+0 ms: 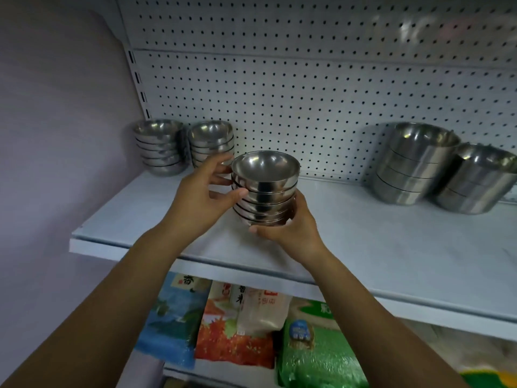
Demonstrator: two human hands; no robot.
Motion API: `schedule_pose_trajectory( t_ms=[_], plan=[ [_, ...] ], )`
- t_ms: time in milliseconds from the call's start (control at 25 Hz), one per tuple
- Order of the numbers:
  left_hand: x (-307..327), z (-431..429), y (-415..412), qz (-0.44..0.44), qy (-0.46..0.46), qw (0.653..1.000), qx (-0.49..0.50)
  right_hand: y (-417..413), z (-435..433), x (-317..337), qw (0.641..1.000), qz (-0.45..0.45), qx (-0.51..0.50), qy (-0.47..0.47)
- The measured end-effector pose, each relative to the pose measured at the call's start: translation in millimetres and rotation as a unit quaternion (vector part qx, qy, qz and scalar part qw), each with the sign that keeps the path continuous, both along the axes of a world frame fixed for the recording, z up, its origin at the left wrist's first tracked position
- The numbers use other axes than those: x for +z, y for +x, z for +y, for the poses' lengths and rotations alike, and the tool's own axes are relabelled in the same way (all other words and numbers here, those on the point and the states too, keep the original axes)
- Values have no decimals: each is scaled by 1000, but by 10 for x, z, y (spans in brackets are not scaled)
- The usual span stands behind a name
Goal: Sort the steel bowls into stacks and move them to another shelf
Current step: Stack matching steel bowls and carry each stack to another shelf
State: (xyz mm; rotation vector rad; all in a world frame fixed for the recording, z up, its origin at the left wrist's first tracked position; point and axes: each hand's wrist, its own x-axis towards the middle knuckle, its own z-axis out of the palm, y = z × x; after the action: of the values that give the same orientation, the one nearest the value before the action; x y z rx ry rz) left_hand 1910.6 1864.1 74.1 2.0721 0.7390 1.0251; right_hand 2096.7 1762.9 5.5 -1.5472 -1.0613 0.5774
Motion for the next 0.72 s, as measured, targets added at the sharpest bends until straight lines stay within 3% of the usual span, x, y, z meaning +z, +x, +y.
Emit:
schedule_pose_trajectory(
  t_ms=[160,720],
  plan=[
    [-147,346,230,27,3,1000,13,217,372,-157,1000,7,4,-9],
    [-87,1199,658,204,150,967,30,776,1241,-195,998,-1,17,-60]
  ],
)
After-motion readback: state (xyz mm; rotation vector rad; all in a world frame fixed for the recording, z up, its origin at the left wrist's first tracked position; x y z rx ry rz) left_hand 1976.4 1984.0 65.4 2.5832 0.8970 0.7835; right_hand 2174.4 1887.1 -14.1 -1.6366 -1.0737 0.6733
